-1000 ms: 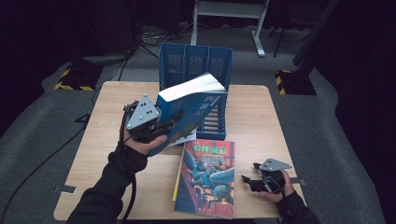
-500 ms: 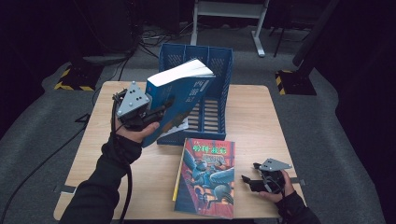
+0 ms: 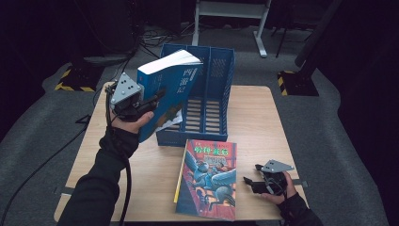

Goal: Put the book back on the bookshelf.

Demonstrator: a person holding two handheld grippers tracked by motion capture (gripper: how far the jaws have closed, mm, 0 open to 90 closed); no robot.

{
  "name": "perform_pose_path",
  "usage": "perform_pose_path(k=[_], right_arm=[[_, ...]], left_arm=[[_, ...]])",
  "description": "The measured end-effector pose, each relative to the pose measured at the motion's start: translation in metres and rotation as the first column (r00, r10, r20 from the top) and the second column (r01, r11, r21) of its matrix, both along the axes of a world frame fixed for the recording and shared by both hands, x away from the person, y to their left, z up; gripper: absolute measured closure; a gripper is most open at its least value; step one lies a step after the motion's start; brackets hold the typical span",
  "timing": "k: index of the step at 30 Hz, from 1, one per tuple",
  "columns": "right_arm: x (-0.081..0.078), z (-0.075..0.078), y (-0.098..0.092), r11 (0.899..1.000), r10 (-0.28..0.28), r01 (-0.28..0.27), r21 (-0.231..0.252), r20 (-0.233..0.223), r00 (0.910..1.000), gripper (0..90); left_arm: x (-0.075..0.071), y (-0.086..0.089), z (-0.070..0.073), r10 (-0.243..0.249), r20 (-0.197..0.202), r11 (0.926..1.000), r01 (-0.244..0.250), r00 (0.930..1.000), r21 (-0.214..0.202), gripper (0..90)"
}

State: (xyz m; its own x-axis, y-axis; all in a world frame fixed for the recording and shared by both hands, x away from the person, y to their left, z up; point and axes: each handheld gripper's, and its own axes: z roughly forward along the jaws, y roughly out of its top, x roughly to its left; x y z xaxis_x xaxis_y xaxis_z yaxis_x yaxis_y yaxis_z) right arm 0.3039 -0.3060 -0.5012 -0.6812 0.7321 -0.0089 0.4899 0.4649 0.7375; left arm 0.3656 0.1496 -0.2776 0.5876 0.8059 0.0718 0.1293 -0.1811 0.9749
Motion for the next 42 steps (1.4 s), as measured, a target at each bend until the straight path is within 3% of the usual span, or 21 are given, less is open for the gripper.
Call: perform_pose_path(k=[14, 21, 26, 28, 31, 35, 42], right_arm=[[-0.001, 0.0, 0.0, 1.0, 0.003, -0.003, 0.001, -0.003, 1.0, 26.3], [-0.001, 0.0, 0.0, 1.0, 0.004, -0.004, 0.001, -0.003, 1.0, 26.3], [-0.001, 0.0, 0.0, 1.0, 0.004, -0.004, 0.001, -0.003, 1.0, 26.3], [-0.001, 0.0, 0.0, 1.0, 0.004, -0.004, 0.001, -0.003, 1.0, 26.3], [-0.001, 0.0, 0.0, 1.0, 0.005, -0.005, 0.001, -0.003, 1.0, 26.3], [-0.001, 0.0, 0.0, 1.0, 0.006, -0.006, 0.0, -0.003, 1.0, 26.3], [-0.001, 0.0, 0.0, 1.0, 0.009, -0.009, 0.001, -0.003, 1.0, 26.3]], left_arm=[[0.027, 0.0, -0.01, 0.098, -0.054, 0.9943, -0.1, 0.9937, -0.037, 61.4], [0.037, 0.003, -0.013, 0.147, -0.068, 0.9868, -0.151, 0.9868, -0.06, 61.3], [0.045, 0.005, -0.018, 0.185, -0.089, 0.9766, -0.193, 0.9787, -0.094, 61.3], [0.048, 0.004, -0.02, 0.199, -0.09, 0.9741, -0.207, 0.9758, -0.09, 61.3], [0.051, 0.003, -0.021, 0.215, -0.094, 0.9708, -0.223, 0.9721, -0.089, 61.3], [0.054, 0.003, -0.021, 0.218, -0.11, 0.9654, -0.231, 0.9697, -0.122, 61.3], [0.056, -0.006, -0.022, 0.208, -0.112, 0.9696, -0.22, 0.9717, -0.107, 61.2]])
